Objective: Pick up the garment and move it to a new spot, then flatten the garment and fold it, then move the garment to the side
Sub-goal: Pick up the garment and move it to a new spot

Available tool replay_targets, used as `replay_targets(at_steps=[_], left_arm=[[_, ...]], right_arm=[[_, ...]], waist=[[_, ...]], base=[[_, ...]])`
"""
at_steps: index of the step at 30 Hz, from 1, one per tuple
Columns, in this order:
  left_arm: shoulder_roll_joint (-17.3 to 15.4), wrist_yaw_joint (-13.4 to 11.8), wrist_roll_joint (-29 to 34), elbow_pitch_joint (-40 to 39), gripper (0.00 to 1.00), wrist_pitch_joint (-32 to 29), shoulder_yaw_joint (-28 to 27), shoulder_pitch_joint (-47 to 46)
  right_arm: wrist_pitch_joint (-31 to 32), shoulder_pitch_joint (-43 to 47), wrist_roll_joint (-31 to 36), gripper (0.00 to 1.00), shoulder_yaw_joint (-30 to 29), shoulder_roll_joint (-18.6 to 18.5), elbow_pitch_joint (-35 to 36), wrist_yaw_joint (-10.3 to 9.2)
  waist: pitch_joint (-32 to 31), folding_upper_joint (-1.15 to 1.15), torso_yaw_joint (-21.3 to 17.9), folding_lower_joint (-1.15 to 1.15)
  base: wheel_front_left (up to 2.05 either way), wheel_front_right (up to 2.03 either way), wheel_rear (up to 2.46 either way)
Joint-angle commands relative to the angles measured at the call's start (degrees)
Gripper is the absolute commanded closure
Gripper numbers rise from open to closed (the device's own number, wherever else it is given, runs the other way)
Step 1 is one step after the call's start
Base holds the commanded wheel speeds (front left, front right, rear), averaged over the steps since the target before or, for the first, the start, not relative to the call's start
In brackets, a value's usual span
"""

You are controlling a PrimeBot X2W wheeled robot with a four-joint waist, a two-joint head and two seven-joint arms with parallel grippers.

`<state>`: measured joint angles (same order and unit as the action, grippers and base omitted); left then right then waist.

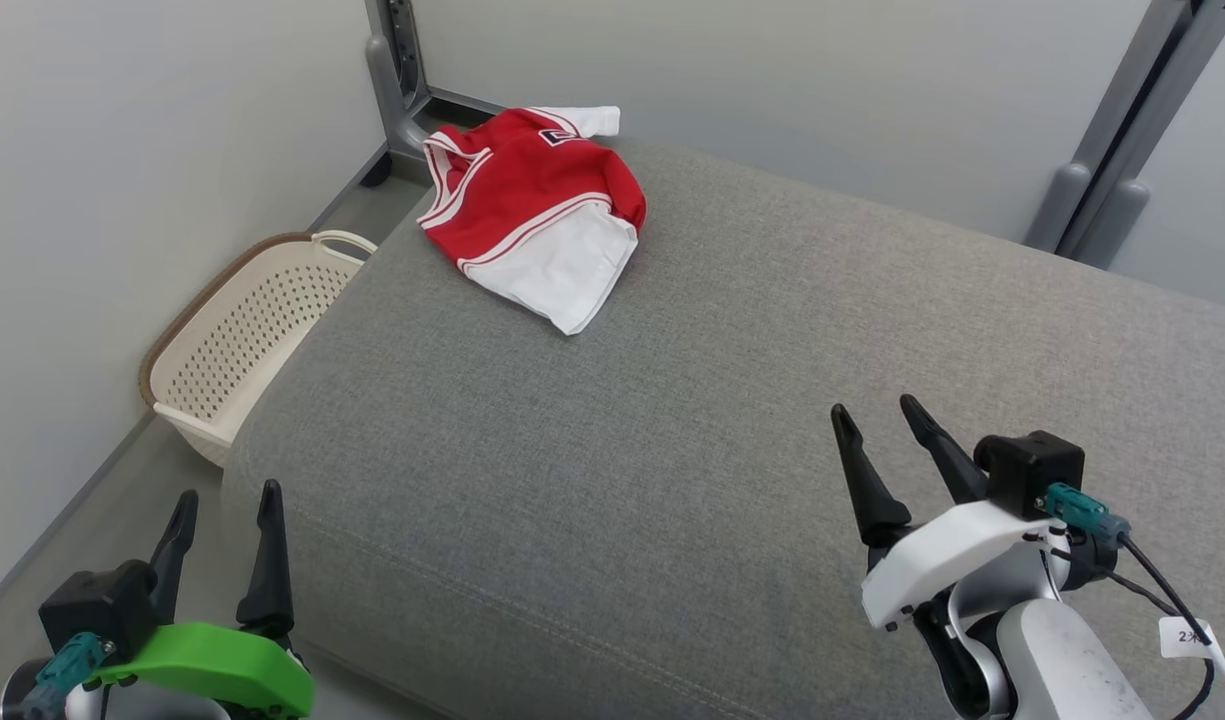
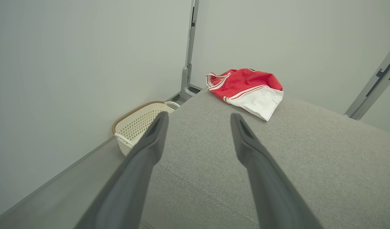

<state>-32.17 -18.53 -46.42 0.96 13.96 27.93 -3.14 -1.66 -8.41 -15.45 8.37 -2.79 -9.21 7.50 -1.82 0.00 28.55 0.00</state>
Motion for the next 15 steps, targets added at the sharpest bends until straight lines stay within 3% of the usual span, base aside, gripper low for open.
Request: replay_targets(at_steps=[1, 7, 10, 15], left_arm=[[-0.3, -0.1, 0.3, 0.0, 0.0, -0.1, 0.0, 0.3], [-2.0, 1.2, 1.0, 0.1, 0.0, -3.5, 1.1, -3.6], [-3.4, 3.1, 1.4, 0.2, 0.0, -6.9, 1.9, -7.9], [-6.3, 7.0, 1.4, 1.3, 0.0, -13.5, 1.9, -17.8]], right_arm=[[-0.6, 0.0, -0.1, 0.0, -0.3, -0.2, -0.4, -0.03], [-1.2, 2.2, -0.9, 0.0, -2.6, -0.2, -0.2, -0.03], [-1.3, 3.6, -0.5, 0.0, -4.3, -0.2, 0.4, -0.03], [-0.3, 3.8, 0.3, 0.0, -5.2, -0.2, 2.0, -0.03]], waist=[[0.0, 0.0, 0.0, 0.0], [-0.8, 0.0, -0.6, 0.0], [-1.1, 0.0, -1.0, 0.0], [0.8, 0.0, -5.1, 0.0]], base=[[0.0, 0.0, 0.0], [0.0, 0.0, 0.0], [0.0, 0.0, 0.0], [0.0, 0.0, 0.0]])
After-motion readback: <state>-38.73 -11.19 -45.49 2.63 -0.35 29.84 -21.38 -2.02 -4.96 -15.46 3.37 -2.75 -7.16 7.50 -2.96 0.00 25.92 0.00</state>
